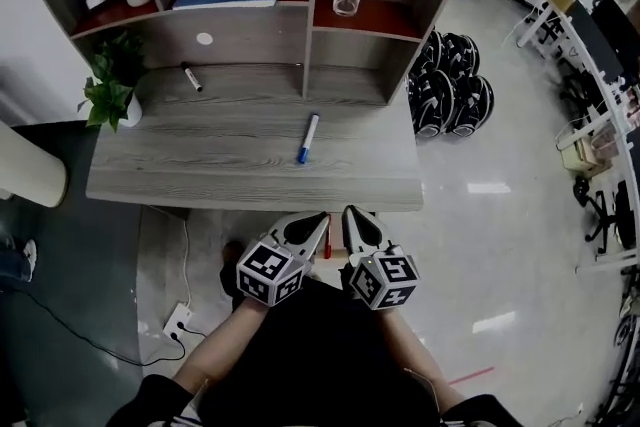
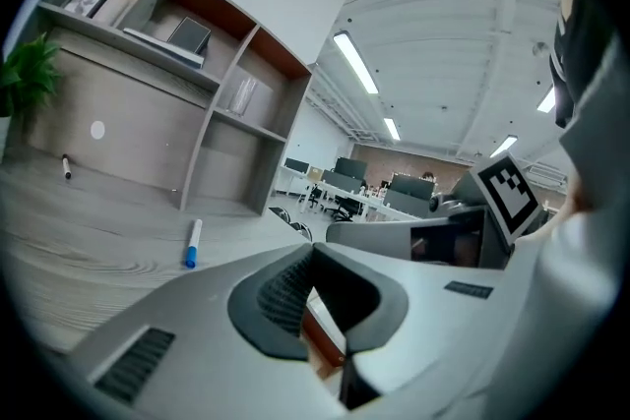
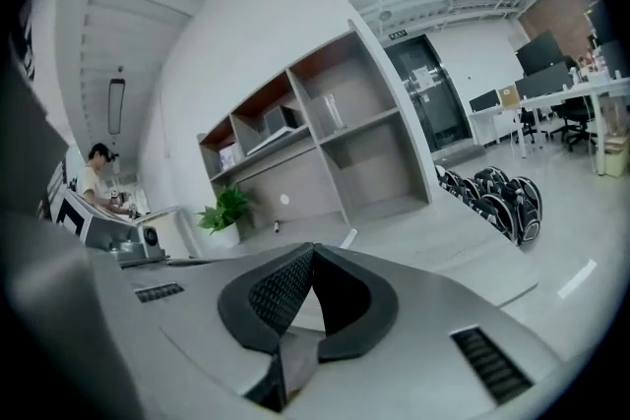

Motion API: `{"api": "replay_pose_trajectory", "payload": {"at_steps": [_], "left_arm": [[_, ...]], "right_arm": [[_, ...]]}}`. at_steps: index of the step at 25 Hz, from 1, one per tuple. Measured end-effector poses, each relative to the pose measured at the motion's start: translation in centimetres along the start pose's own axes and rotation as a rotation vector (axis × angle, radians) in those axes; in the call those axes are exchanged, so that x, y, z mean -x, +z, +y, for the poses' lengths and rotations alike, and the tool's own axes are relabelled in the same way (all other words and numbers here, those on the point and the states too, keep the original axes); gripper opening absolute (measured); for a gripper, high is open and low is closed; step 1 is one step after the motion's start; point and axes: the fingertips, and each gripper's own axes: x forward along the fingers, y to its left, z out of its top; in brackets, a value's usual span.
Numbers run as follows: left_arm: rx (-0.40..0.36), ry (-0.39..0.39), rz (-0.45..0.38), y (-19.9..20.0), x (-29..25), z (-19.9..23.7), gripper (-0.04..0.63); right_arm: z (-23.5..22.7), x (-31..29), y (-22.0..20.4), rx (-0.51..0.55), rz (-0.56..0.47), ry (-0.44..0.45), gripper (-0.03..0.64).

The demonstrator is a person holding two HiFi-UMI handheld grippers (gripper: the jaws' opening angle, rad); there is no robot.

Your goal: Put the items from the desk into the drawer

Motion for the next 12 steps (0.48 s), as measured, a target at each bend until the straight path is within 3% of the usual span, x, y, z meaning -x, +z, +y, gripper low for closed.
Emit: {"api": "replay_pose_trajectory", "payload": {"at_steps": [12], "left_arm": [[-0.005, 0.022, 0.000, -0.8, 0.6, -0.1, -0.005]], "right_arm": [[0.6, 0.7, -1.1, -0.006, 0.014, 0.010, -0.009]]}}
